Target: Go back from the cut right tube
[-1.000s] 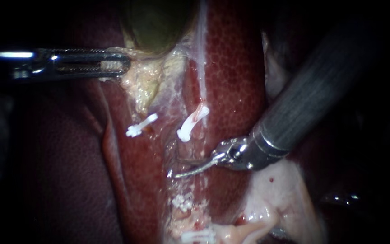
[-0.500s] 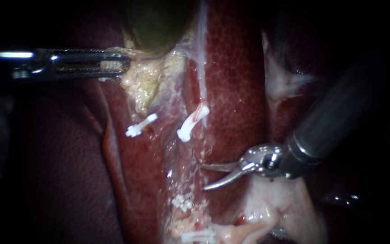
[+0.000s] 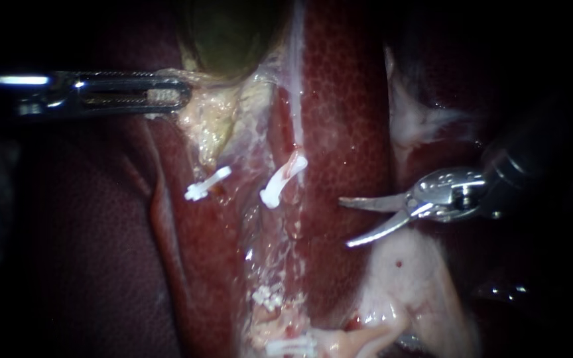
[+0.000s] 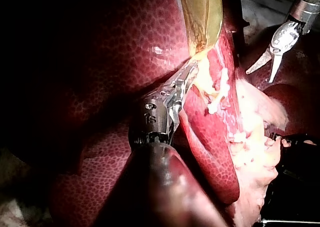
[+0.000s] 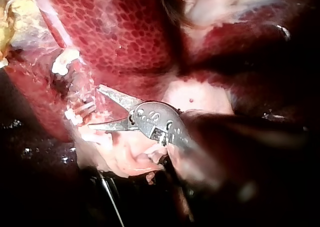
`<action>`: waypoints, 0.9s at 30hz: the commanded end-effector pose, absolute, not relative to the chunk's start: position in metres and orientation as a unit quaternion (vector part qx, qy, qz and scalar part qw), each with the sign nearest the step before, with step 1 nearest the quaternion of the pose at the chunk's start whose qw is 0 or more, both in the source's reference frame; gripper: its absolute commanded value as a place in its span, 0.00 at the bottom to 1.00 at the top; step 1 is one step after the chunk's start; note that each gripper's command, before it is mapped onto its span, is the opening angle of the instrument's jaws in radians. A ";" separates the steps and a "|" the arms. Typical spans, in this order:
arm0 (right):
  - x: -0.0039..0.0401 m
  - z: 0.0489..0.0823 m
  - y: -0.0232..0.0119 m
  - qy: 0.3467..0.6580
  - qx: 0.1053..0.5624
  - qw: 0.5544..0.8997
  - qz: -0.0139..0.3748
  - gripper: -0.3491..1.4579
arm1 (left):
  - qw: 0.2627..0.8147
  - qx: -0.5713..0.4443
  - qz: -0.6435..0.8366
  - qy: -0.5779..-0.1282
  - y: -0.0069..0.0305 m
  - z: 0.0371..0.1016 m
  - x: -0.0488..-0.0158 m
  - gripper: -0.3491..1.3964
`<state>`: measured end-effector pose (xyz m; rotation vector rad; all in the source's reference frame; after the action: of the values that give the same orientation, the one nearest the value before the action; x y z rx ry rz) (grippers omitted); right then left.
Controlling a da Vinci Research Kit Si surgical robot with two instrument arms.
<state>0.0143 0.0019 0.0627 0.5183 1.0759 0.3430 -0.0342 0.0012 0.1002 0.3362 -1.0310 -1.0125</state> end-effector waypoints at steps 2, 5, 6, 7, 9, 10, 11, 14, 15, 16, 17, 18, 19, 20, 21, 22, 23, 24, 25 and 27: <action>0.0143 0.0620 0.0020 0.506 0.236 0.814 0.160 0.98 | 0.737 0.153 -0.461 -0.470 0.0010 0.1005 -0.0344 0.03; 0.0143 0.0611 0.0022 0.513 0.226 0.813 0.156 0.98 | 0.738 0.155 -0.458 -0.471 0.0005 0.1009 -0.0349 0.03; 0.0143 0.0609 0.0023 0.516 0.225 0.812 0.156 0.98 | 0.738 0.155 -0.457 -0.472 0.0003 0.1011 -0.0351 0.03; 0.0143 0.0607 0.0024 0.518 0.225 0.810 0.157 0.98 | 0.738 0.155 -0.456 -0.472 0.0002 0.1013 -0.0353 0.03; 0.0143 0.0605 0.0026 0.522 0.223 0.808 0.157 0.98 | 0.739 0.156 -0.454 -0.473 -0.0003 0.1019 -0.0357 0.03; 0.0143 0.0605 0.0027 0.523 0.223 0.807 0.158 0.98 | 0.741 0.158 -0.452 -0.471 -0.0005 0.1021 -0.0360 0.03; 0.0143 0.0604 0.0027 0.523 0.223 0.807 0.158 0.98 | 0.743 0.160 -0.450 -0.470 -0.0008 0.1025 -0.0362 0.03; 0.0143 0.0605 0.0027 0.523 0.221 0.808 0.156 0.98 | 0.749 0.160 -0.444 -0.466 -0.0015 0.1035 -0.0371 0.03; 0.0143 0.0605 0.0027 0.523 0.221 0.808 0.156 0.98 | 0.748 0.163 -0.444 -0.465 -0.0017 0.1038 -0.0373 0.03; 0.0143 0.0605 0.0027 0.524 0.221 0.807 0.156 0.98 | 0.749 0.167 -0.444 -0.463 -0.0019 0.1041 -0.0376 0.03; 0.0143 0.0605 0.0027 0.524 0.221 0.807 0.156 0.98 | 0.750 0.167 -0.443 -0.462 -0.0022 0.1044 -0.0379 0.03; 0.0143 0.0605 0.0027 0.525 0.221 0.807 0.157 0.98 | 0.750 0.170 -0.443 -0.460 -0.0025 0.1048 -0.0383 0.03; 0.0143 0.0604 0.0028 0.528 0.220 0.805 0.158 0.98 | 0.750 0.173 -0.444 -0.460 -0.0027 0.1050 -0.0386 0.04; 0.0144 0.0604 0.0028 0.529 0.220 0.804 0.159 0.98 | 0.750 0.176 -0.444 -0.457 -0.0030 0.1054 -0.0390 0.04; 0.0144 0.0604 0.0029 0.530 0.218 0.804 0.158 0.98 | 0.752 0.177 -0.443 -0.456 -0.0032 0.1056 -0.0392 0.04; 0.0144 0.0603 0.0031 0.533 0.217 0.803 0.157 0.98 | 0.752 0.177 -0.442 -0.456 -0.0034 0.1057 -0.0395 0.04; 0.0144 0.0602 0.0032 0.535 0.216 0.801 0.158 0.98 | 0.752 0.180 -0.442 -0.455 -0.0036 0.1059 -0.0397 0.04; 0.0144 0.0602 0.0032 0.537 0.215 0.801 0.157 0.98 | 0.753 0.180 -0.442 -0.454 -0.0037 0.1061 -0.0399 0.04; 0.0144 0.0601 0.0033 0.540 0.213 0.800 0.156 0.98 | 0.751 0.183 -0.443 -0.454 -0.0038 0.1062 -0.0400 0.04; 0.0144 0.0600 0.0035 0.542 0.211 0.798 0.155 0.98 | 0.752 0.183 -0.442 -0.453 -0.0039 0.1063 -0.0402 0.04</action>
<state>0.0144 0.0036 0.0599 0.4509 1.1662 0.3275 -0.0403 -0.0039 0.1063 0.3987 -0.9897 -0.9668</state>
